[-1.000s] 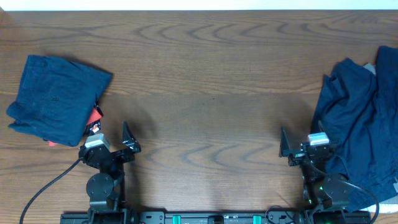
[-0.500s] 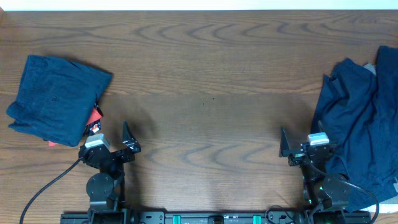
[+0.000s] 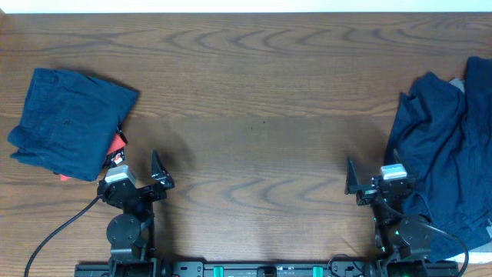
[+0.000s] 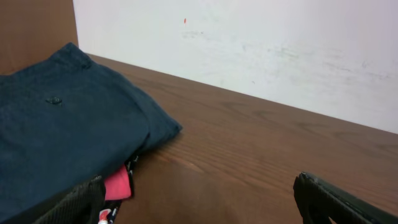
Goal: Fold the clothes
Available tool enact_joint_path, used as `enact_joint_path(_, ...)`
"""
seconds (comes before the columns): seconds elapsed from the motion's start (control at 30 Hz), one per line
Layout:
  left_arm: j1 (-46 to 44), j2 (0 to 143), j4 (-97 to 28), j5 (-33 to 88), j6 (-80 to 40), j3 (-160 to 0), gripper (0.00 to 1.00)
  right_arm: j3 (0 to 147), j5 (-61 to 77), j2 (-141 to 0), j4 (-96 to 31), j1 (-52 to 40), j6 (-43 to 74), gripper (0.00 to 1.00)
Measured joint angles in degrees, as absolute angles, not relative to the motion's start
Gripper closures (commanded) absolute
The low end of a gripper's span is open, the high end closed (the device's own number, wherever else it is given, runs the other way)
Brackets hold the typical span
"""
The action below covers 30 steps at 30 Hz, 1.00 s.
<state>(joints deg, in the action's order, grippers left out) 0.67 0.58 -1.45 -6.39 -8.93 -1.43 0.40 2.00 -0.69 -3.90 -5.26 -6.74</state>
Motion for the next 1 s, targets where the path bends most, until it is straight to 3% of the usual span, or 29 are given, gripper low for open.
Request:
enact_joint_path(0.47, 0.7, 0.6, -1.8, -4.4, -8.9, -1.5, 0.02, 0.4, 4.7, -0.7, -2.3, -5.3, -4.9, 0.01)
enact_joint_path(0.67, 0.7, 2.6, -12.9, -1.4, -8.9, -5.7, 0.02, 1.7, 0.4, -1.9, -5.7, -5.3, -0.8, 0.01)
enact_joint_path(1.0, 0.7, 23.4, -27.1, 0.2, -8.9, -25.9, 0.02, 20.6, -10.2, -22.7, -15.9, -5.2, 0.5, 0.01)
